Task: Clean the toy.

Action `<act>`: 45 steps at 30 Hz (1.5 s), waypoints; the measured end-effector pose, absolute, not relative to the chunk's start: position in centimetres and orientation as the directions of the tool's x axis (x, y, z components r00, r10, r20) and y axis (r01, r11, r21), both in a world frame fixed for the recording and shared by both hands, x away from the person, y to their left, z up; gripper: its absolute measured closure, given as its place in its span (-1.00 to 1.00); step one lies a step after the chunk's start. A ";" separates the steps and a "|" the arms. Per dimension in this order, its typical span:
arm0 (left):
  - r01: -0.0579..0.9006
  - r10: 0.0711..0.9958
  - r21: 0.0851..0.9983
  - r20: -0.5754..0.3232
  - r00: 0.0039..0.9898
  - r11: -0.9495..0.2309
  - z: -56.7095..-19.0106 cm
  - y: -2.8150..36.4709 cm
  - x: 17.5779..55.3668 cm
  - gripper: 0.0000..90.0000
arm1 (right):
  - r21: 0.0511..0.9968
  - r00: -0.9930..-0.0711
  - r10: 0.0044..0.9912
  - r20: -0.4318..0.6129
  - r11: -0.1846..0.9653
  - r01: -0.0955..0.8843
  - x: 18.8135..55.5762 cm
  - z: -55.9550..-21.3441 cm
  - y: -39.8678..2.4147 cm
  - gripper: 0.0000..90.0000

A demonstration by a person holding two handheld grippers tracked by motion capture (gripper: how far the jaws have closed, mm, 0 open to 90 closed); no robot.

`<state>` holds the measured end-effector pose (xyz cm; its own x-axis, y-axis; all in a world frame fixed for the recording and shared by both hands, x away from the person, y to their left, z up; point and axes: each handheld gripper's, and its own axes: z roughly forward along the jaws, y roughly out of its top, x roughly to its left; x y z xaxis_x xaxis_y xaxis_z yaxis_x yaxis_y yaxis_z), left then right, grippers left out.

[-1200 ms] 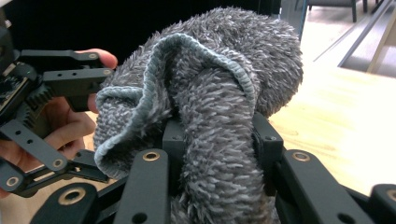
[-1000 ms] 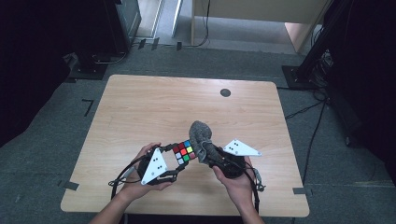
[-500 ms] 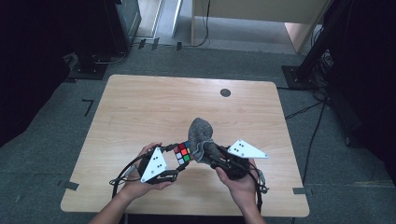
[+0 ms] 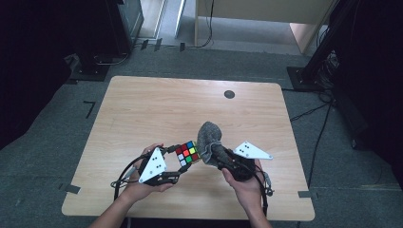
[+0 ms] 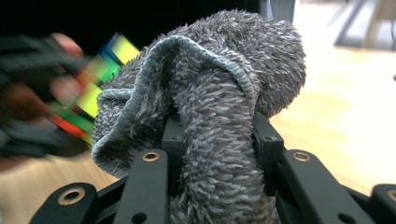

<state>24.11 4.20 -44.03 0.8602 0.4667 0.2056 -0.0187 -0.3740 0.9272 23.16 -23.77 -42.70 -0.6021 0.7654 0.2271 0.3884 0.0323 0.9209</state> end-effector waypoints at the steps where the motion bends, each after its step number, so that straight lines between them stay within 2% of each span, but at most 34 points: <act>1: -0.017 0.463 0.927 0.203 0.863 -0.376 -44.1 4.1 24.1 -0.25 | 0.928 -0.615 0.757 0.223 0.027 0.370 23.0 -42.4 -23.7 0.47; 6: -0.019 0.458 0.921 0.211 0.864 -0.390 -44.1 3.8 23.9 -0.25 | 0.937 -0.658 0.732 0.178 0.079 0.341 22.6 -42.2 -22.4 0.46; 13: -0.012 0.465 0.930 0.195 0.863 -0.366 -43.8 4.2 24.1 -0.25 | 0.922 -0.643 0.734 0.216 0.063 0.381 23.2 -43.5 -22.7 0.46; 30: -0.012 0.480 0.942 0.182 0.858 -0.336 -43.3 4.8 24.3 -0.25 | 0.886 -0.624 0.760 0.182 0.149 0.439 23.8 -45.6 -22.8 0.46; 34: -0.007 0.484 0.938 0.185 0.855 -0.346 -43.5 4.9 24.4 -0.25 | 0.864 -0.593 0.787 0.172 0.169 0.475 24.3 -45.6 -23.2 0.46; 39: -0.007 0.469 0.934 0.185 0.863 -0.357 -43.9 4.4 24.4 -0.25 | 0.918 -0.622 0.755 0.205 0.072 0.390 23.3 -43.5 -23.7 0.46; 42: -0.015 0.456 0.934 0.188 0.870 -0.356 -43.9 4.1 24.2 -0.25 | 0.938 -0.655 0.731 0.190 0.061 0.341 22.5 -42.5 -23.2 0.47; 45: -0.015 0.453 0.935 0.185 0.872 -0.354 -43.8 4.1 24.2 -0.25 | 0.934 -0.663 0.722 0.198 0.067 0.351 22.5 -42.7 -22.9 0.46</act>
